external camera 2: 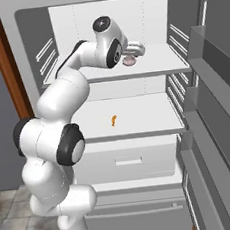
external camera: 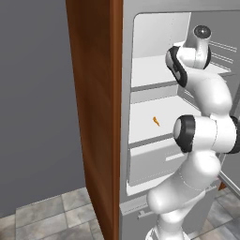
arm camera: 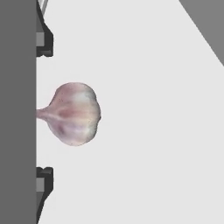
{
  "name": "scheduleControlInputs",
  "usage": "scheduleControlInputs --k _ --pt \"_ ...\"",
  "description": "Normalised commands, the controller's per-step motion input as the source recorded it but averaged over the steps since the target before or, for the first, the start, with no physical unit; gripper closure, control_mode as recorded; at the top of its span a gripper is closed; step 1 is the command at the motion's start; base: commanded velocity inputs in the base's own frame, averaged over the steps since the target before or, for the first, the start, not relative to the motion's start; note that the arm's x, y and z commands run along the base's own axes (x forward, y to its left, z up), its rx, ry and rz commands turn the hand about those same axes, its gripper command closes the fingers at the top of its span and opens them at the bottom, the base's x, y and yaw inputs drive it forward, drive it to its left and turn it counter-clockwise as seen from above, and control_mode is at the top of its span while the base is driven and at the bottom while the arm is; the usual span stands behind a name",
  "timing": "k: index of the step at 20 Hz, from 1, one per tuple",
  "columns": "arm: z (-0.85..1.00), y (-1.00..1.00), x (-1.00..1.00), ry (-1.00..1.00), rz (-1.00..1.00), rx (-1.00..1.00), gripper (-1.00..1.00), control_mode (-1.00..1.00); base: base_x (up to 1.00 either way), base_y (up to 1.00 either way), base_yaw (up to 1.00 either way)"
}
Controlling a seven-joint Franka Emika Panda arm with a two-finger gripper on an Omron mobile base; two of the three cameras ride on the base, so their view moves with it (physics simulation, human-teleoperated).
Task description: Retrieve the bottle and the shaker from the cabinet and place them next to the mixing bowl on the counter. Then add garlic from the fridge to the mixing bowl.
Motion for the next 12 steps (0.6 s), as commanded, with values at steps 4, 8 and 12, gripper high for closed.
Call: scheduleControlInputs --k 4,8,12 --pt "-0.13 0.00 0.00 0.00 0.00 0.00 -1.00 -1.00 0.00 0.00 0.00" --pt "-0.23 0.00 0.00 0.00 0.00 0.00 -1.00 -1.00 0.00 0.00 0.00" --pt "-0.25 0.00 0.00 0.00 0.00 0.00 -1.00 -1.00 0.00 0.00 0.00"
